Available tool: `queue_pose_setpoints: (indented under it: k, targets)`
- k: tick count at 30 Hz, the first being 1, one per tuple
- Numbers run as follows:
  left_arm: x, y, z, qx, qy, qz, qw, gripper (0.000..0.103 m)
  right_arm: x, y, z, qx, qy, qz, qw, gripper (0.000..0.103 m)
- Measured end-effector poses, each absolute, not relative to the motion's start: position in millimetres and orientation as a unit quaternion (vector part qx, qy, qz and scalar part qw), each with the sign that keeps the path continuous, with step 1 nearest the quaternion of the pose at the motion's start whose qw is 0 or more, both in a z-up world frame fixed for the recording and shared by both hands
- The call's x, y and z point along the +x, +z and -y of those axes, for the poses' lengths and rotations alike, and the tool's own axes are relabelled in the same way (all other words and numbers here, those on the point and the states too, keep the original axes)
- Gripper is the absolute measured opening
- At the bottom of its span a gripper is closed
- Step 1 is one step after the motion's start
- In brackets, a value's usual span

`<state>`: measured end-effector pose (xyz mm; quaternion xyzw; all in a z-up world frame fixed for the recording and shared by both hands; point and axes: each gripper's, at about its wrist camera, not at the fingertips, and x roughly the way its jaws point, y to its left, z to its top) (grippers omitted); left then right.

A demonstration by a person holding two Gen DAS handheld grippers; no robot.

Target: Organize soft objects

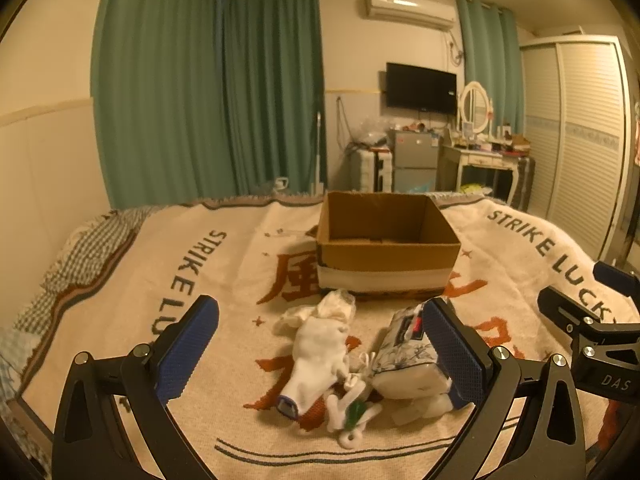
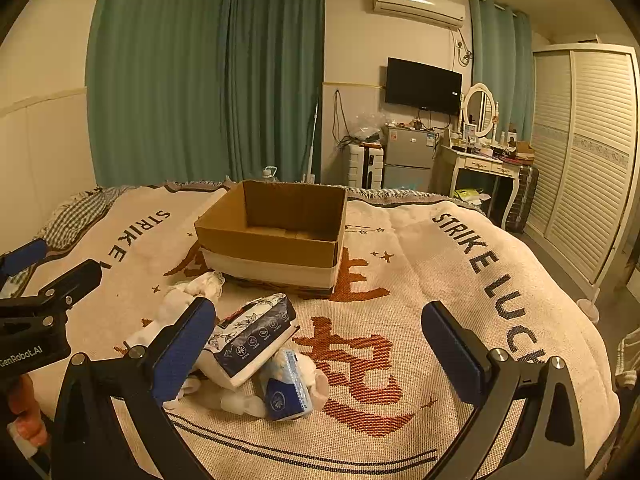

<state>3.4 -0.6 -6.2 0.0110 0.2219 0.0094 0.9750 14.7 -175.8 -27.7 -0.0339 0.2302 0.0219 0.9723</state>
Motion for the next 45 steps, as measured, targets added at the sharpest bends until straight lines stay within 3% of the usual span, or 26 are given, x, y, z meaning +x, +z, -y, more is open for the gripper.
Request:
queue_pose_setpoints:
  k: [45]
  targets:
    - [-4.9,1.9,2.6,0.016,0.002,-0.217,0.976,0.103,9.8,-21.0,168.5,-0.045,0.025,-0.225,0.973,0.103]
